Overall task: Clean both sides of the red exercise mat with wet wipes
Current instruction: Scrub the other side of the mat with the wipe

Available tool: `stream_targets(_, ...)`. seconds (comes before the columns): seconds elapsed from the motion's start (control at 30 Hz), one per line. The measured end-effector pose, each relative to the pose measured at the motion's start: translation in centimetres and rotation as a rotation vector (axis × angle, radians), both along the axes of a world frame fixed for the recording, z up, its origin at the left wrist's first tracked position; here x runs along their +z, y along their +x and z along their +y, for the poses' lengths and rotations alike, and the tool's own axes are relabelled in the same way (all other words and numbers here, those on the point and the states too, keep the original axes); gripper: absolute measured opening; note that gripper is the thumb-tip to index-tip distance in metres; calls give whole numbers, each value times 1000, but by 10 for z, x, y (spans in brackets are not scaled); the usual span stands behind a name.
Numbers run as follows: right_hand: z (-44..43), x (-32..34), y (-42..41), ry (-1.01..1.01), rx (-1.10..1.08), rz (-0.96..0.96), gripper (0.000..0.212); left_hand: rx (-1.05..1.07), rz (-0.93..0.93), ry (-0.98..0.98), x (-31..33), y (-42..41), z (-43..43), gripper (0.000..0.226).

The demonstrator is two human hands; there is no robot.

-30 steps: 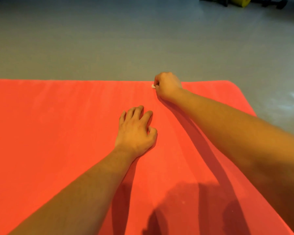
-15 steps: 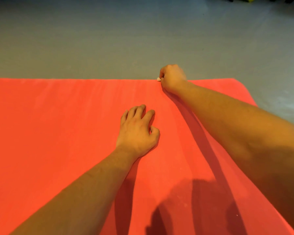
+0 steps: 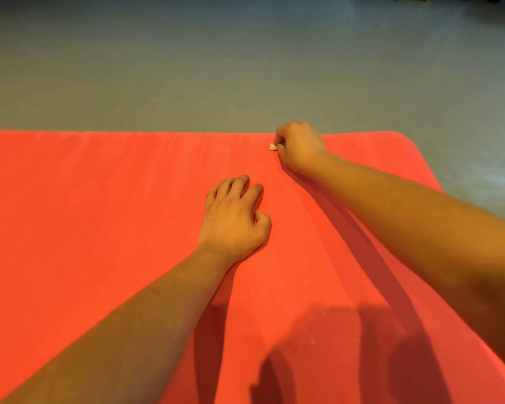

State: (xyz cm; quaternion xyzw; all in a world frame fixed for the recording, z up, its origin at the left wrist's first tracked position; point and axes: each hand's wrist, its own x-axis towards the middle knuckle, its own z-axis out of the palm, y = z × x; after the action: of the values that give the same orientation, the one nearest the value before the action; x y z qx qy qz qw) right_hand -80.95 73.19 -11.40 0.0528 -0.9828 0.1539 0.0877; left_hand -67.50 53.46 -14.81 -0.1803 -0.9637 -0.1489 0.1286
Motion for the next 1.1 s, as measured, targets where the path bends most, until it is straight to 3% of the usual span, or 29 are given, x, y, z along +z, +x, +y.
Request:
stream_targets(0.17, -9, 9, -1, 94, -23, -70, 15, -30, -11, 36, 1, -2, -2, 51)
stream_targets(0.5, -14, 2, 194, -3, 340, -6, 10, -20, 27, 82, -1, -1, -4, 26)
stream_targets(0.83, -21, 2, 117, 43, 52, -35, 15, -6, 22, 87, 3, 0, -4, 23)
stream_targets(1.1, -30, 5, 269, 18, 290, -36, 11, -29, -43, 44, 5, 23, -8, 39)
